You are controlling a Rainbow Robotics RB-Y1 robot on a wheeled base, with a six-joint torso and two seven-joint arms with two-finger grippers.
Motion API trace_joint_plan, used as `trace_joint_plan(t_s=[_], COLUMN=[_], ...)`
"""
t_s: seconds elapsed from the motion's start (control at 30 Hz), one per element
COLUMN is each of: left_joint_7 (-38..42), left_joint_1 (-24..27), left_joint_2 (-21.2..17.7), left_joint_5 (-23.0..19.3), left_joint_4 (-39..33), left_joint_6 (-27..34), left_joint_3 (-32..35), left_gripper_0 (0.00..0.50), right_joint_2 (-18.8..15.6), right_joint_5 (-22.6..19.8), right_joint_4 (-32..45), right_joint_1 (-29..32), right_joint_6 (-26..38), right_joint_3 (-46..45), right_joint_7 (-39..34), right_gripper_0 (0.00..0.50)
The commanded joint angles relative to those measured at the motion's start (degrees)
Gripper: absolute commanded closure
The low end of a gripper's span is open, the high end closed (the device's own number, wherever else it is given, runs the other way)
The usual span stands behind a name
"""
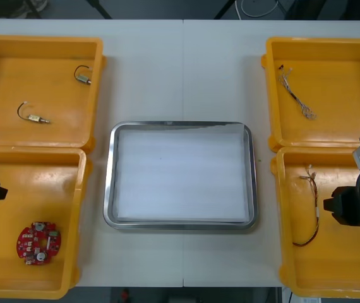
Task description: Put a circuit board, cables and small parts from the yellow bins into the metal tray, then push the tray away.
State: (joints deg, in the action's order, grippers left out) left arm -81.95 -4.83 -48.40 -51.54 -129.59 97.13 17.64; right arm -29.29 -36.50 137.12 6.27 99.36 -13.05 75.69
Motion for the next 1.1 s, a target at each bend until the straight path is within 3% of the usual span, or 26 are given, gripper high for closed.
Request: trace_joint_plan(t_s=[0.03,0.33,0.6,0.9,1.1], left_joint_7=[8.0,8.6,9.2,11.3,12.8], left_joint_1=[-4.3,-8.3,-11.2,-12.0,-12.2], left_joint_2=[2.1,2.9,3.0,3.0,3.0], left_joint_5=[2.3,5.0,9.9,15.6,17.2], left_joint_4=[-2.5,-3.1,-3.0,-2.9,-2.9], left_joint_6=[-3.6,-11.1,-15.6,-17.3,-18.0], left_joint_3=[-3.3,-8.1,-11.8,-16.1,-17.9], left_gripper_0=[0.0,0.0,0.0,0.0,0.0], right_joint_2=[0.9,0.8,0.8,0.9,0.8], right_joint_5=[4.1,14.1,13.6,12.6,12.1], right_joint_4=[-2.7,-6.9,-12.7,-13.1,-13.1], right_joint_1=[1.1,1.0,1.3,4.3,5.5], right_joint_6=[-4.5,-10.3,-15.7,-18.6,-19.8], right_joint_3=[4.0,11.1,12.7,12.7,12.8], right_joint_7=[-0.5,-1.2,-1.0,-0.9,-1.0], right_gripper_0=[0.0,0.0,0.0,0.0,0.0])
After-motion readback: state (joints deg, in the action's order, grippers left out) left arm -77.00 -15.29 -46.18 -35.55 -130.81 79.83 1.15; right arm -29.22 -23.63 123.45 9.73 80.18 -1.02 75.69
